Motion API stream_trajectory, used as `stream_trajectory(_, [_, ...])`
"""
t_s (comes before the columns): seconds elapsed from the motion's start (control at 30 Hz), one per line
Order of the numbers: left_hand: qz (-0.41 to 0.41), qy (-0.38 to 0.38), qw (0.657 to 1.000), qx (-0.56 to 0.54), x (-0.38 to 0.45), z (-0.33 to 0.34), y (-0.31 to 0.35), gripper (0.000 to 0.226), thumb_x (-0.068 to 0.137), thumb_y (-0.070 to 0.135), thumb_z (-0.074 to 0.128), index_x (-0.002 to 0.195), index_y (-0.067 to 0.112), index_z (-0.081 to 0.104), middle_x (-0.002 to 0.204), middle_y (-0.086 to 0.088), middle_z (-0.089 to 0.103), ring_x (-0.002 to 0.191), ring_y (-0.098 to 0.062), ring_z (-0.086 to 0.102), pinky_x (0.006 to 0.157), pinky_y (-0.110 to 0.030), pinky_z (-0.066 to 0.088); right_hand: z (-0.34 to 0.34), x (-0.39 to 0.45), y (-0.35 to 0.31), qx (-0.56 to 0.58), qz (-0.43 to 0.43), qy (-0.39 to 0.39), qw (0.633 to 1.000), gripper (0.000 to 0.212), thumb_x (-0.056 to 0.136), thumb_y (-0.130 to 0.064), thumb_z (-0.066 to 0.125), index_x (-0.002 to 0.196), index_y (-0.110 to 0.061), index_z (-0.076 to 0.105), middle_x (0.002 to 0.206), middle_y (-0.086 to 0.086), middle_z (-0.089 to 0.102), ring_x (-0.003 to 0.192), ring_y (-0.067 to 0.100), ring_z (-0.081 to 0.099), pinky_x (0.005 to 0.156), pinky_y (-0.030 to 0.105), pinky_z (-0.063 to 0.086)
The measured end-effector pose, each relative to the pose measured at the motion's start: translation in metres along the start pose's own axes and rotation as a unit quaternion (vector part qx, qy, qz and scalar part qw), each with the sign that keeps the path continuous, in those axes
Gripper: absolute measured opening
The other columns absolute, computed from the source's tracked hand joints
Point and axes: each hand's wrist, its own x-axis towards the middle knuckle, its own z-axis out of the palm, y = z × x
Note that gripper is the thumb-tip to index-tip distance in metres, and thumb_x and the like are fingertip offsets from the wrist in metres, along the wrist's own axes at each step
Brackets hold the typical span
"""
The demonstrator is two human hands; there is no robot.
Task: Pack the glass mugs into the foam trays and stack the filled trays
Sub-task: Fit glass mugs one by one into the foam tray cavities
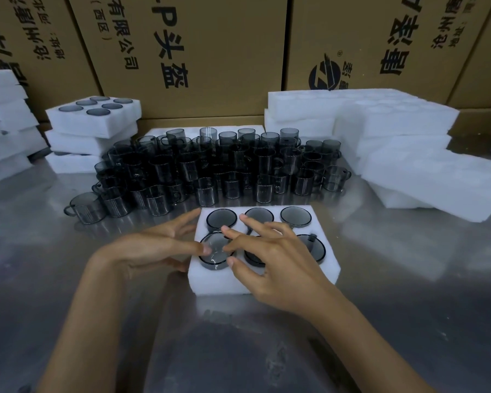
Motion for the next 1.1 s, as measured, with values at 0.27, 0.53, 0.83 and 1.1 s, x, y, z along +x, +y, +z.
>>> stream_trajectory(0.27, [-0.011, 0.023, 1.000, -0.009, 0.001, -0.003, -0.003, 0.110, 0.063, 0.033, 0.081, 0.153, 0.039, 0.018, 0.121, 0.035, 0.050, 0.096, 0.016, 0.062, 0.072, -0.017, 0.055, -0.008, -0.002, 0.003, 0.011, -0.064, 0.013, 0.998, 0.027, 0.093, -0.036, 0.058, 0.116, -0.036, 0.073, 0.136, -0.018, 0.059, 0.150, 0.003, 0.016, 0.122, 0.033, 0.011])
stream_trajectory(0.53, [0.000, 0.073, 0.997, 0.017, 0.005, -0.005, -0.003, 0.093, 0.060, 0.052, 0.084, 0.142, 0.042, 0.040, 0.118, 0.028, 0.062, 0.109, 0.001, 0.062, 0.087, -0.032, 0.057, -0.009, -0.001, 0.009, 0.092, -0.005, -0.022, 0.996, 0.026, 0.090, -0.033, 0.061, 0.110, -0.043, 0.074, 0.135, -0.023, 0.058, 0.148, -0.005, 0.014, 0.122, 0.030, 0.006])
stream_trajectory(0.83, [0.008, 0.103, 0.994, 0.044, 0.018, 0.005, -0.002, 0.064, 0.083, 0.023, 0.075, 0.139, 0.031, 0.044, 0.132, 0.013, 0.053, 0.105, -0.007, 0.064, 0.080, -0.031, 0.059, -0.004, 0.003, 0.009, 0.095, 0.084, -0.064, 0.990, 0.030, 0.082, -0.042, 0.053, 0.102, -0.056, 0.071, 0.127, -0.037, 0.056, 0.140, -0.016, 0.021, 0.116, 0.015, 0.006])
stream_trajectory(1.1, [-0.012, 0.079, 0.993, 0.086, 0.017, 0.001, -0.007, 0.062, 0.073, 0.053, 0.077, 0.127, 0.032, 0.054, 0.110, 0.008, 0.072, 0.091, -0.009, 0.073, 0.072, -0.022, 0.059, -0.028, 0.003, 0.028, 0.130, 0.132, 0.090, 0.978, 0.028, 0.092, -0.032, 0.063, 0.119, -0.036, 0.071, 0.125, -0.010, 0.069, 0.127, -0.012, 0.045, 0.108, 0.016, 0.037])
